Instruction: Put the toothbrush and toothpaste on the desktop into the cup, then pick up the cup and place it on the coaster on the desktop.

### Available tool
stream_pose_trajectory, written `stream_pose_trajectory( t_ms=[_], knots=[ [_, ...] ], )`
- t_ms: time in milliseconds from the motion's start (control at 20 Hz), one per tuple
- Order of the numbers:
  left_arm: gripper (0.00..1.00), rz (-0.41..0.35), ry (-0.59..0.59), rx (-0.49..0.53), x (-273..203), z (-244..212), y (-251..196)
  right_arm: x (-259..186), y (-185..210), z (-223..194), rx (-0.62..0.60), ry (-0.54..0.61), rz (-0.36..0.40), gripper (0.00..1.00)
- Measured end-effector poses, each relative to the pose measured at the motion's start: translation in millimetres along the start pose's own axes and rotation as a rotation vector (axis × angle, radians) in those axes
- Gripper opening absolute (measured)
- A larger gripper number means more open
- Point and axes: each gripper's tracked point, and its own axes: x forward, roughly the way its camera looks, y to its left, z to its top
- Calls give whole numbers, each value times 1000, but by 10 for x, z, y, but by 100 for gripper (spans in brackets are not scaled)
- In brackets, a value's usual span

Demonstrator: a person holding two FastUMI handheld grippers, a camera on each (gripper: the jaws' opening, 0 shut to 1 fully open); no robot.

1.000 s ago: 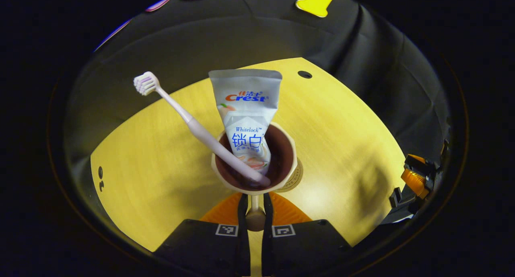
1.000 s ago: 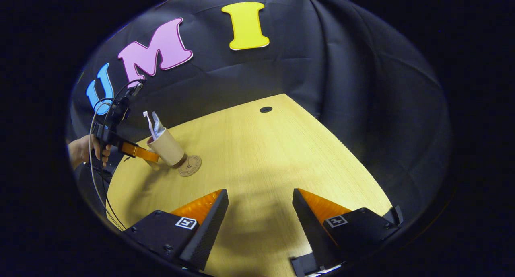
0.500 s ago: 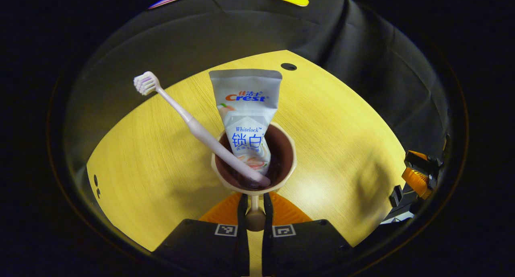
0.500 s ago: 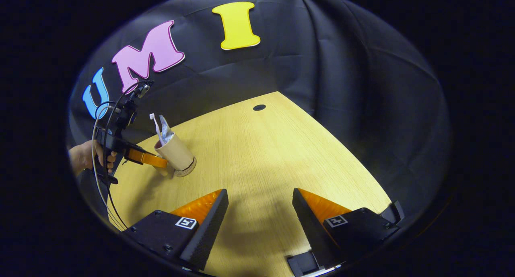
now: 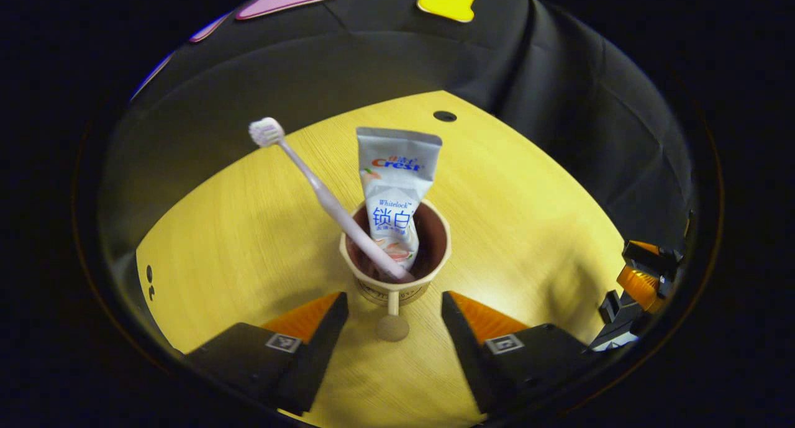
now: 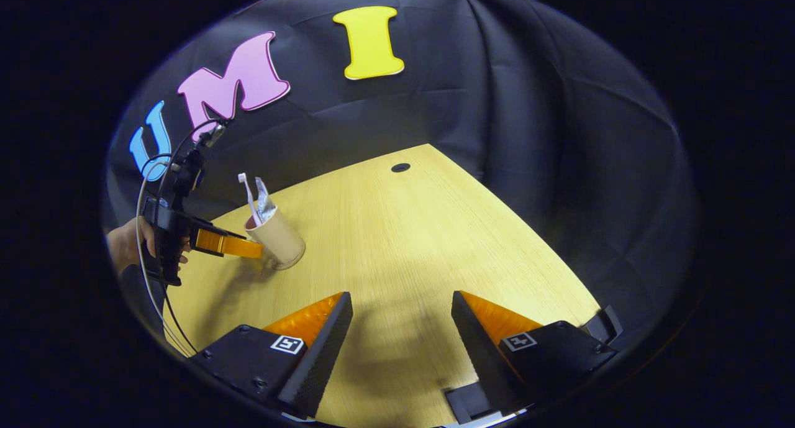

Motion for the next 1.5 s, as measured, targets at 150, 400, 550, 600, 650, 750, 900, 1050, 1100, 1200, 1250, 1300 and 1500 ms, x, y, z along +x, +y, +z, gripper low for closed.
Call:
stream_pose_trajectory(
  t_ms=[150,400,550,600,650,750,900,1050,1100,1200,1250,1300,1500],
  knots=[
    [98,30,-127,-66,-381,18,67,-41,132,80,-59,-32,5,99],
    [99,151,-397,-138,-1379,-39,275,-338,629,447,-87,-113,63,98],
    [99,204,-579,-180,-2050,-197,265,-590,990,637,-122,-168,105,99],
    [99,228,-635,-187,-2289,-265,262,-696,1116,689,-134,-186,121,99],
    [98,253,-688,-192,-2510,-336,240,-821,1201,732,-141,-207,130,99],
    [98,295,-774,-205,-2906,-544,178,-1074,1363,770,-135,-244,142,99],
    [98,330,-858,-225,-3321,-890,71,-1467,1547,735,-112,-292,151,99],
    [98,367,-935,-274,-3677,-1266,36,-1818,1638,569,-102,-323,149,99],
    [98,361,-967,-303,-3733,-1375,-11,-1942,1667,508,-93,-334,156,98],
    [97,347,-989,-358,-3797,-1654,-121,-2155,1652,370,-80,-352,144,98],
    [97,353,-986,-378,-3838,-1808,-141,-2259,1619,288,-80,-357,128,98],
    [97,374,-987,-401,-3869,-1934,-116,-2343,1593,242,-85,-366,114,98],
    [97,391,-964,-379,-3860,-2189,-180,-2475,1499,175,-92,-375,54,99]
  ],
)
